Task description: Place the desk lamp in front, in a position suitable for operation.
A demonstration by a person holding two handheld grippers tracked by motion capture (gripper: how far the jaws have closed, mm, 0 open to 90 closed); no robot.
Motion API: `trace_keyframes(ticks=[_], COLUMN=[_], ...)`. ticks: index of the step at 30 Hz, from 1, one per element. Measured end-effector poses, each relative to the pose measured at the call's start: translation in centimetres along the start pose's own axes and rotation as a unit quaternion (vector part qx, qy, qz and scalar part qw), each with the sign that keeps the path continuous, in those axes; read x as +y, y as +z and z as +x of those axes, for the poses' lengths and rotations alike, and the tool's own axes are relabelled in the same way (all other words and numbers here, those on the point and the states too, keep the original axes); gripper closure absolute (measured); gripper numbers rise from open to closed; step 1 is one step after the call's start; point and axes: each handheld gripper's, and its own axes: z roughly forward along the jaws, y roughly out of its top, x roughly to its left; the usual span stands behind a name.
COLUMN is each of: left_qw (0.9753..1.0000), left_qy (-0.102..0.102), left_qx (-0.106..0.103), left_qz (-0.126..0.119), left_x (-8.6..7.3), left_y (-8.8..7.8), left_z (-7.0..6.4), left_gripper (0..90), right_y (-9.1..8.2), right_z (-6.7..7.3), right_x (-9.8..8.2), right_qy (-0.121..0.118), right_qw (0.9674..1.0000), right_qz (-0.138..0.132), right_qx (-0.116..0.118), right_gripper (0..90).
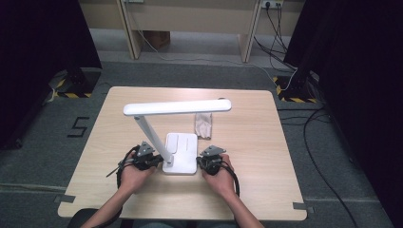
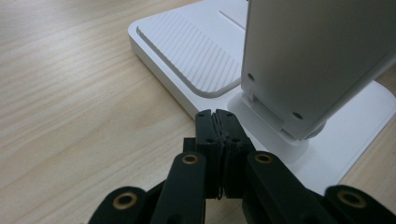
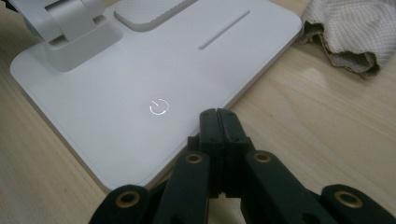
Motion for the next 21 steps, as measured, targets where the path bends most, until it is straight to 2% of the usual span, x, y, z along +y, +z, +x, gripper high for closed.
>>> trace_keyframes(ticks=[8, 11, 14, 17, 21], left_qw=[1.0000, 0.9999, 0.9998, 0.9993, 0.9993], left_qy=[-0.006, -0.007, -0.002, 0.006, 0.006], left_qx=[0.006, 0.008, 0.020, 0.033, 0.035], left_qz=[-0.005, -0.004, -0.009, -0.015, -0.015], left_x=[-0.3, -0.4, -0.6, -0.8, -1.5], left_y=[-0.4, -0.6, -1.3, -2.3, -3.8], left_z=[0.5, 0.6, 0.6, 0.7, 0.6], left_gripper=[86.0, 81.1, 73.3, 65.6, 57.8], right_y=[0.5, 0.5, 0.3, 0.2, 0.5], right_z=[0.5, 0.1, -0.9, -2.6, -4.7], right_x=[0.5, 0.6, 0.9, 1.5, 2.5], right_qy=[-0.003, -0.002, 0.009, 0.025, 0.042], right_qw=[1.0000, 0.9999, 0.9999, 0.9991, 0.9974], right_qz=[0.003, 0.007, 0.003, -0.011, -0.013], right_qx=[0.004, 0.008, -0.009, -0.033, -0.057], right_gripper=[89.7, 81.9, 73.6, 68.5, 61.4])
